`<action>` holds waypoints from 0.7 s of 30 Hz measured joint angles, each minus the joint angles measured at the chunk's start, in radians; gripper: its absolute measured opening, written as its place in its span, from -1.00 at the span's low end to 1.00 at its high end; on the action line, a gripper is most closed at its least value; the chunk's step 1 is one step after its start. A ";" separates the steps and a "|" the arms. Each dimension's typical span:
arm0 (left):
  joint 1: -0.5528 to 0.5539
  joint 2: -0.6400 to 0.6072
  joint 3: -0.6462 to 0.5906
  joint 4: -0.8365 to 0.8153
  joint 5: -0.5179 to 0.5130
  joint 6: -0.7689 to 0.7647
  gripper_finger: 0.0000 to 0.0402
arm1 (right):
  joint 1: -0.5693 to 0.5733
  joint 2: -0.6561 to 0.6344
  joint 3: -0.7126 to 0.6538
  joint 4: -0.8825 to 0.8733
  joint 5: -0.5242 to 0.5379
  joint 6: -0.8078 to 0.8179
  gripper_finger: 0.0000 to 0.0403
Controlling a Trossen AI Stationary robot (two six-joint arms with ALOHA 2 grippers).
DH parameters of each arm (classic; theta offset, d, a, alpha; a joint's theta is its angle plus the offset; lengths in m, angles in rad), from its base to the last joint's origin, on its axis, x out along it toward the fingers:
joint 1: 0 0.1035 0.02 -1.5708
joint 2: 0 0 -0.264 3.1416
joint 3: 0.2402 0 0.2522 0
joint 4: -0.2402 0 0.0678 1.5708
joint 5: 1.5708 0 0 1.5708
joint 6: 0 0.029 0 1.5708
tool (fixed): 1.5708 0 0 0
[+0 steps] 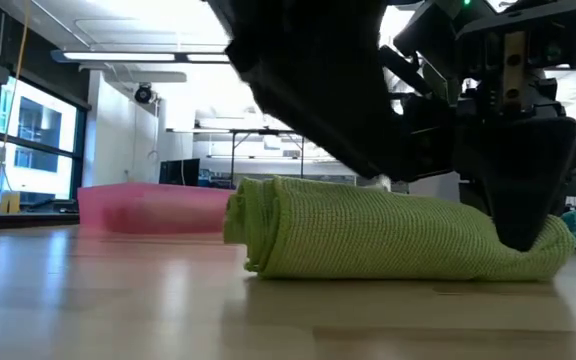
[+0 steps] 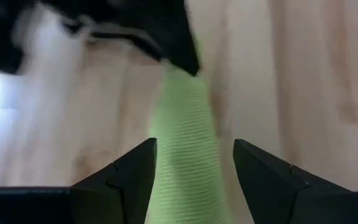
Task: Roll microfiber towels into tight, uniform cylinder then place into a basket
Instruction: Roll the light green microfiber cloth
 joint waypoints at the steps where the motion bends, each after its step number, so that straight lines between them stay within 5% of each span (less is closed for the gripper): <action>1: 0.003 0.003 0.000 0.008 0.022 0.001 0.01 | 0.000 0.000 0.000 0.000 0.000 -0.001 -0.91; 15: 0.009 0.093 0.001 0.063 0.033 -0.014 -0.01 | -0.006 0.000 0.000 0.009 -0.012 -0.060 -0.90; 21: 0.009 0.112 0.003 0.065 0.023 -0.036 -0.21 | -0.007 0.000 0.000 0.012 -0.015 -0.157 -0.83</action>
